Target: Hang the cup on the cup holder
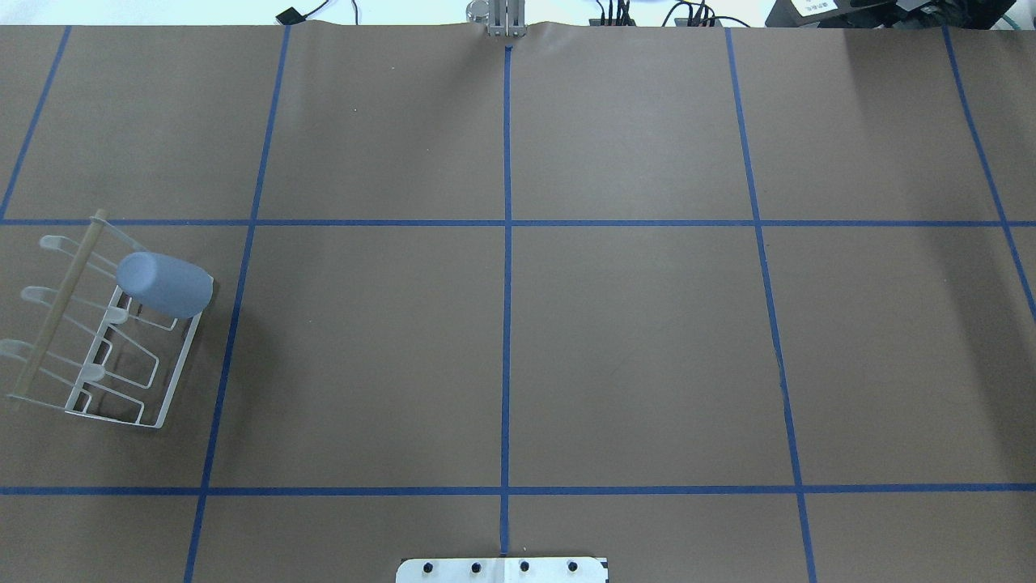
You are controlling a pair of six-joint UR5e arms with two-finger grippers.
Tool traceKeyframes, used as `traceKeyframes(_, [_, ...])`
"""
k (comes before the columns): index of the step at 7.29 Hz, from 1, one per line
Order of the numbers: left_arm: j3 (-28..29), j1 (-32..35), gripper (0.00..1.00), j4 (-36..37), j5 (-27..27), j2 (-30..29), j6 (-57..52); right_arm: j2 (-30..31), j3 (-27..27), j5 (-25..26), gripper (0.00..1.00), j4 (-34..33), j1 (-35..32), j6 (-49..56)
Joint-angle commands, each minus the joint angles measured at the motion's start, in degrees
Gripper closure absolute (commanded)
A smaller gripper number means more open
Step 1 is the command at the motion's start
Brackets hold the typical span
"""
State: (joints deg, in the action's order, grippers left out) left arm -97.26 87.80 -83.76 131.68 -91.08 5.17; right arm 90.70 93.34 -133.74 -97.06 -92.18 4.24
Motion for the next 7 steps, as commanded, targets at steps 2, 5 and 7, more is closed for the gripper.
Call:
traceKeyframes(2, [1.64,1.76,0.02,-0.44,0.07,3.27,-3.85,0.00,-1.49,0.06,0.00,0.03,-0.36,-0.20])
traceKeyframes(5, [1.55,1.76,0.02,-0.44,0.06,3.89,-3.32,-0.79,-0.27,0.58,0.00,-0.32,-1.51,-0.72])
traceKeyframes(7, [1.63,1.76,0.02,-0.44,0.15,3.90,-3.14,-1.75,0.18,2.51,0.00,-0.32,-1.25,-3.61])
